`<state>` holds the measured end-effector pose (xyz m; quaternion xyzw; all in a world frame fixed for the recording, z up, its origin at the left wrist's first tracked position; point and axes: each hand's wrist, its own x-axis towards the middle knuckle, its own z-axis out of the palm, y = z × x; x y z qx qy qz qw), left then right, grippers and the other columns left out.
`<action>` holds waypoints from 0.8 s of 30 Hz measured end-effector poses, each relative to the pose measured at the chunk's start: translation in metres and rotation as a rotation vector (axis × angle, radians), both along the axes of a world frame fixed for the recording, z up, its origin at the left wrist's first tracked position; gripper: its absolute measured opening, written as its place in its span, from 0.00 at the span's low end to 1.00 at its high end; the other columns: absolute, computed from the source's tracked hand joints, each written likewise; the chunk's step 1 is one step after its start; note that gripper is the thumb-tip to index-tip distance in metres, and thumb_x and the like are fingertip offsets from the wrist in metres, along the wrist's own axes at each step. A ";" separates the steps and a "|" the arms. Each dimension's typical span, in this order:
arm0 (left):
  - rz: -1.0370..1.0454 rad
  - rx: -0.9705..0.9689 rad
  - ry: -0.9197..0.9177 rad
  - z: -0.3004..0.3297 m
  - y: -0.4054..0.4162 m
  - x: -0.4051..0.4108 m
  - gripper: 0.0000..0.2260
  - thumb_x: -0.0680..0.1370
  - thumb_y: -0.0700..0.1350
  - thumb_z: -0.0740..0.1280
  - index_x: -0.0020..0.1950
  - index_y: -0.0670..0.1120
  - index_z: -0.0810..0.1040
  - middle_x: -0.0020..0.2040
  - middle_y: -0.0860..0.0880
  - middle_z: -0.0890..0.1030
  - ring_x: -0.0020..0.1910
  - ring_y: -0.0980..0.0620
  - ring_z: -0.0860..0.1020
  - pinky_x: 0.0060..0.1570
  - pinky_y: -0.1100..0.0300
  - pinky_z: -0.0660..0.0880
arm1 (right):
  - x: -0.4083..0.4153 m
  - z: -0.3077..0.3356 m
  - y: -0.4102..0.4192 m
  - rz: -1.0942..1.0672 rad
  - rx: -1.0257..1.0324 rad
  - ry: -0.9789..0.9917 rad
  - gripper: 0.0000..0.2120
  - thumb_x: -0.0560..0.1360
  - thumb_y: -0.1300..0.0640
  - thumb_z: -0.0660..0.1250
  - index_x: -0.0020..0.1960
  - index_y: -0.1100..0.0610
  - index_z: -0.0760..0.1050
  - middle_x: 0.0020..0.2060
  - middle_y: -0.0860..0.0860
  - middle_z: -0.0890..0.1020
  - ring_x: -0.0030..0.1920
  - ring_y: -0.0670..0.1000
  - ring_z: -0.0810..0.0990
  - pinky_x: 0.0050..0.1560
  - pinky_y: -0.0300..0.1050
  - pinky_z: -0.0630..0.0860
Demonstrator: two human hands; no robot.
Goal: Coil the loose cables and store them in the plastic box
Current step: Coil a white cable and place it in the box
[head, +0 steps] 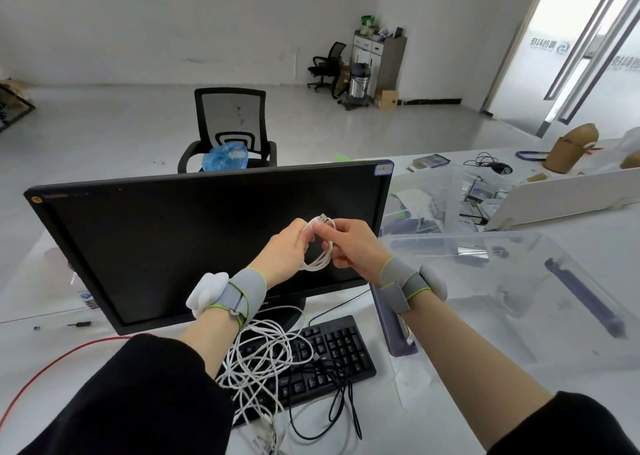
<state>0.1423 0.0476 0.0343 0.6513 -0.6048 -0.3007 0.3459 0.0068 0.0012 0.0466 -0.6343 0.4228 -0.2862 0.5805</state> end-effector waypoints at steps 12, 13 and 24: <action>0.021 0.010 0.120 0.003 -0.043 -0.068 0.11 0.80 0.49 0.62 0.52 0.45 0.81 0.44 0.46 0.82 0.45 0.49 0.80 0.50 0.56 0.78 | -0.072 0.001 -0.043 -0.218 -0.172 0.054 0.09 0.76 0.56 0.66 0.42 0.61 0.78 0.30 0.51 0.75 0.30 0.47 0.73 0.27 0.33 0.73; 0.061 0.001 0.175 0.003 -0.047 -0.073 0.09 0.79 0.46 0.64 0.53 0.44 0.81 0.45 0.45 0.82 0.46 0.49 0.81 0.50 0.56 0.79 | -0.081 0.002 -0.049 -0.232 -0.143 0.026 0.09 0.76 0.57 0.66 0.40 0.60 0.78 0.30 0.52 0.74 0.30 0.47 0.73 0.26 0.32 0.72; 0.083 -0.045 0.095 0.015 -0.058 -0.104 0.10 0.79 0.47 0.64 0.48 0.46 0.83 0.42 0.49 0.82 0.41 0.55 0.77 0.44 0.62 0.74 | -0.111 -0.001 -0.072 -0.260 -0.119 -0.089 0.13 0.77 0.59 0.65 0.34 0.58 0.75 0.29 0.53 0.71 0.29 0.50 0.70 0.25 0.34 0.73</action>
